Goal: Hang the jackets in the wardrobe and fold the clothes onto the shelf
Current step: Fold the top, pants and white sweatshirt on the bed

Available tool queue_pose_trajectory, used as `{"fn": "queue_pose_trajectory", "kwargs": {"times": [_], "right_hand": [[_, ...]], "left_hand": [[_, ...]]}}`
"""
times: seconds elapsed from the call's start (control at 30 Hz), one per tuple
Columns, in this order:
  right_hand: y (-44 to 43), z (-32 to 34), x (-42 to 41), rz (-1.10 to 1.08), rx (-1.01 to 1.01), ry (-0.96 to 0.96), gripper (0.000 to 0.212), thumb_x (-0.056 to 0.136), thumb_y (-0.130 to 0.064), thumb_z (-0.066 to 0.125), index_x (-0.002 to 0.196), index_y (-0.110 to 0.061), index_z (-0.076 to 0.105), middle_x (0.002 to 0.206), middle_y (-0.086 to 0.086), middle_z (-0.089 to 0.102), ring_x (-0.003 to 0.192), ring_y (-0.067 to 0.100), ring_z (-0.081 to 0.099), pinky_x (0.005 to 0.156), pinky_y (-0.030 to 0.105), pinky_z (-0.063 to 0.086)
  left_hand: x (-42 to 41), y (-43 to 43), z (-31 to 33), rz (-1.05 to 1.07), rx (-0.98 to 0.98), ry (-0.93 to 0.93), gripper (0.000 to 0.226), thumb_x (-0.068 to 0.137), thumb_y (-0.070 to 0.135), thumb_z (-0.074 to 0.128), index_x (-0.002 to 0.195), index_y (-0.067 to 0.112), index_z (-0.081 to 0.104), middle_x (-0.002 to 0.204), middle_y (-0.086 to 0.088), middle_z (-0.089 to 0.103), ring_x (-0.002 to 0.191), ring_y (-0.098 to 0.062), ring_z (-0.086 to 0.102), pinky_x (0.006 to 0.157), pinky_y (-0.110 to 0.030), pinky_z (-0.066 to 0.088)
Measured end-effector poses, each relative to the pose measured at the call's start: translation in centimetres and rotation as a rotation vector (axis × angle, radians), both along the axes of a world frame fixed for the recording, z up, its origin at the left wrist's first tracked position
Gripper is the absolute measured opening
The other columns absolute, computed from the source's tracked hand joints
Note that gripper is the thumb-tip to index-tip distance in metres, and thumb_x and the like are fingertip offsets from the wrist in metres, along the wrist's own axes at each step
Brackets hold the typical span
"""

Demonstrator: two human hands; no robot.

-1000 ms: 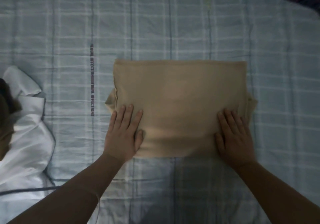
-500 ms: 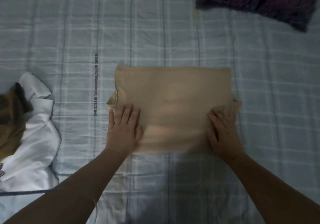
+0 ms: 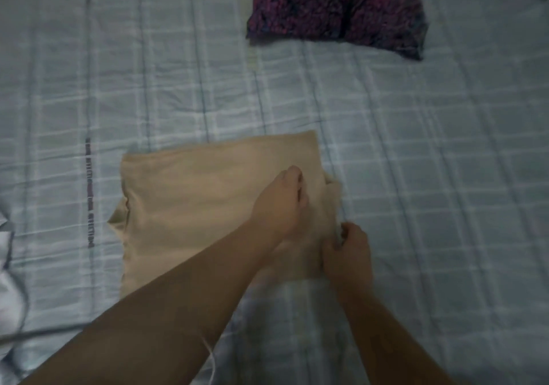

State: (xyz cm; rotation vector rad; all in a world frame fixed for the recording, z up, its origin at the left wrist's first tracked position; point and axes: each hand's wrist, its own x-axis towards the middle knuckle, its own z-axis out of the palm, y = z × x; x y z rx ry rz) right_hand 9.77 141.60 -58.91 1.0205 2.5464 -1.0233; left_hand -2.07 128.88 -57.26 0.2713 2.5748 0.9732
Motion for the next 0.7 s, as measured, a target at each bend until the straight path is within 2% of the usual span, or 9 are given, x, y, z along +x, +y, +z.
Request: {"fn": "queue_pose_trajectory", "kwargs": {"times": [0.07, 0.13, 0.2, 0.3, 0.43, 0.53, 0.6, 0.7], "right_hand": [[0.3, -0.2, 0.3, -0.037, -0.034, -0.035, 0.050, 0.082, -0.023, 0.067, 0.127, -0.006, 0.056, 0.115, 0.013, 0.063, 0.108, 0.031, 0.059, 0.092, 0.037, 0.047], [0.4, -0.2, 0.4, -0.058, -0.053, -0.074, 0.046, 0.085, -0.029, 0.063, 0.126, -0.012, 0.057, 0.112, 0.009, 0.065, 0.106, 0.028, 0.061, 0.088, 0.033, 0.046], [0.5, -0.2, 0.5, -0.055, -0.065, -0.063, 0.040, 0.087, -0.032, 0.061, 0.123, -0.015, 0.059, 0.109, 0.007, 0.065, 0.104, 0.027, 0.062, 0.085, 0.033, 0.046], [0.4, -0.4, 0.6, -0.049, -0.105, -0.010, 0.021, 0.086, -0.036, 0.058, 0.103, -0.025, 0.060, 0.097, 0.002, 0.065, 0.093, 0.026, 0.064, 0.077, 0.036, 0.051], [0.4, -0.8, 0.5, -0.027, -0.125, -0.039, 0.010, 0.085, -0.035, 0.057, 0.090, -0.026, 0.056, 0.087, -0.002, 0.066, 0.084, 0.026, 0.064, 0.071, 0.039, 0.051], [0.1, -0.5, 0.4, -0.027, -0.149, -0.030, 0.013, 0.078, -0.035, 0.056, 0.082, -0.023, 0.056, 0.074, -0.002, 0.063, 0.075, 0.025, 0.064, 0.066, 0.040, 0.051], [-0.2, -0.3, 0.6, 0.021, -0.098, 0.024, 0.016, 0.073, -0.035, 0.057, 0.079, -0.020, 0.058, 0.069, -0.002, 0.062, 0.070, 0.026, 0.062, 0.062, 0.041, 0.051], [-1.2, 1.2, 0.3, 0.060, -0.168, 0.082, 0.012, 0.082, -0.033, 0.065, 0.091, -0.027, 0.061, 0.074, -0.004, 0.065, 0.070, 0.020, 0.063, 0.063, 0.040, 0.053]], "left_hand": [[-0.6, 2.6, -0.5, 0.030, 0.000, -0.094, 0.019, 0.094, 0.033, 0.055, 0.095, 0.015, 0.048, 0.092, -0.006, 0.059, 0.084, -0.029, 0.058, 0.074, -0.040, 0.049], [-0.9, 4.8, -0.9, 0.033, -0.055, -0.143, 0.028, 0.093, 0.042, 0.058, 0.097, 0.016, 0.048, 0.098, -0.006, 0.060, 0.089, -0.028, 0.060, 0.077, -0.039, 0.049], [-0.9, 6.6, -1.3, 0.030, -0.170, -0.155, 0.043, 0.090, 0.052, 0.060, 0.108, 0.015, 0.047, 0.109, -0.006, 0.058, 0.097, -0.028, 0.060, 0.077, -0.035, 0.044], [-1.1, 8.7, -1.6, 0.026, -0.330, -0.099, 0.069, 0.085, 0.061, 0.063, 0.125, 0.009, 0.042, 0.124, -0.012, 0.053, 0.109, -0.030, 0.057, 0.082, -0.038, 0.044], [-1.1, 9.2, -2.3, 0.000, -0.411, -0.028, 0.065, 0.090, 0.050, 0.061, 0.129, 0.005, 0.036, 0.130, -0.015, 0.049, 0.114, -0.030, 0.057, 0.086, -0.037, 0.048], [-1.1, 8.9, -2.6, 0.003, -0.386, -0.024, 0.057, 0.090, 0.040, 0.062, 0.127, 0.004, 0.036, 0.127, -0.015, 0.050, 0.111, -0.030, 0.058, 0.083, -0.037, 0.048], [-1.2, 8.3, -2.5, -0.002, -0.326, -0.051, 0.062, 0.091, 0.033, 0.061, 0.136, 0.002, 0.032, 0.130, -0.015, 0.049, 0.112, -0.031, 0.059, 0.086, -0.039, 0.048], [-1.4, 6.4, -1.3, -0.043, -0.143, -0.119, 0.072, 0.093, 0.022, 0.055, 0.155, 0.020, 0.019, 0.133, -0.013, 0.046, 0.109, -0.033, 0.059, 0.093, -0.043, 0.049]]}}
